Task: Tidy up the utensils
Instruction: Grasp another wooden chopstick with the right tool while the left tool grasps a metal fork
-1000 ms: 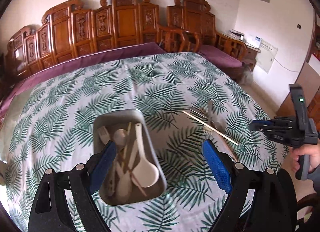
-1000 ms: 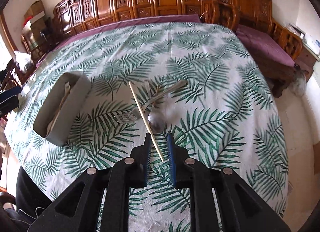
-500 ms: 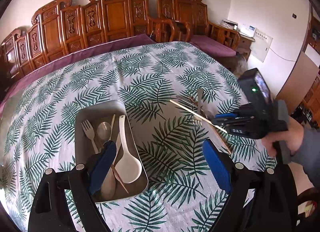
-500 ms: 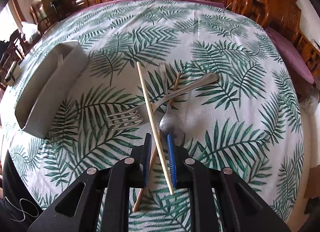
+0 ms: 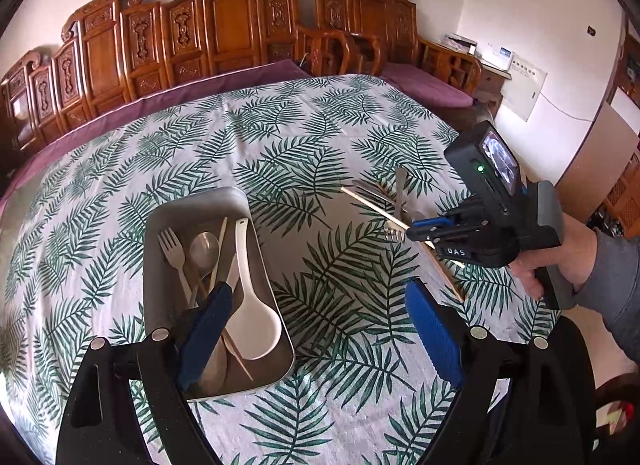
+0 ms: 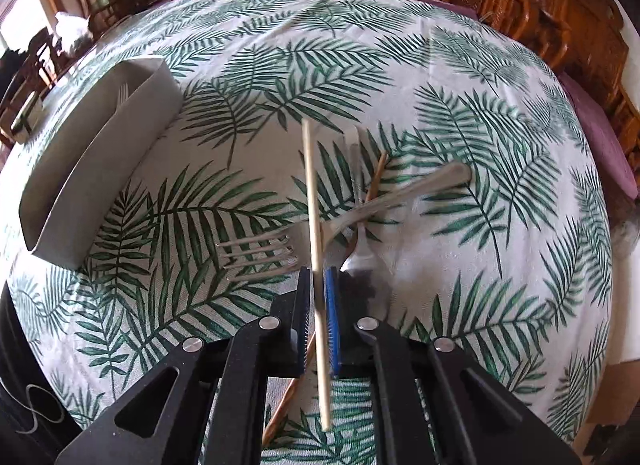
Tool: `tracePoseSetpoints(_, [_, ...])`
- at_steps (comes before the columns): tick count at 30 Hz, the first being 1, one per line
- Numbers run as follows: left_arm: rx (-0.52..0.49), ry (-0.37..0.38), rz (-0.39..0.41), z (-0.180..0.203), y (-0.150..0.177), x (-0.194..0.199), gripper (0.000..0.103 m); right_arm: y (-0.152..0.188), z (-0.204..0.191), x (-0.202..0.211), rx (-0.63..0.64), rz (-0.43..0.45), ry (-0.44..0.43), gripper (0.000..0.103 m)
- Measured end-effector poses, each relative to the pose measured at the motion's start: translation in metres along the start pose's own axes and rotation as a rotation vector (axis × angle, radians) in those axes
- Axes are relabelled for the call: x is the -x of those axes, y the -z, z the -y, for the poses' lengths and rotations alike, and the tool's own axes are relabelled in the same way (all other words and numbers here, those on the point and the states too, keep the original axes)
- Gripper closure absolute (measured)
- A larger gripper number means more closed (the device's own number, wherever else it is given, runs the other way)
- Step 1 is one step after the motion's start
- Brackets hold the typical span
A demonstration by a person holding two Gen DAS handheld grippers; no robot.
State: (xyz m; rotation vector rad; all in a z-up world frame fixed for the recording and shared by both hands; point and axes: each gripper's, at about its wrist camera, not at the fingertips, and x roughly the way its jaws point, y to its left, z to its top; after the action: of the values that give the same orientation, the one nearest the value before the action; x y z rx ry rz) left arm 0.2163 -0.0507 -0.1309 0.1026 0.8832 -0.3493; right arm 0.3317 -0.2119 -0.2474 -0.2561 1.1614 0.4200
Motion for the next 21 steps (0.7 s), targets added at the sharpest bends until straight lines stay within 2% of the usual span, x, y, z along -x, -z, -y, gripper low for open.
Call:
tracePoseSetpoints(4, [0.001,0.001,-0.007,0.0,0.001,-0.001,0.019,-0.001,0.0,0.003,-0.015,0.013,0.001,0.097])
tracePoseSetpoints(8, [-0.004,0.002,-0.019,0.003,0.003,-0.005,0.019,0.006,0.008,0.018,-0.076,0.067,-0.014,0.097])
tracePoseSetpoints(21, [-0.053,0.021,-0.066,0.034,-0.015,-0.043,0.019,0.072,0.046,0.064,-0.294,0.169,-0.017,0.097])
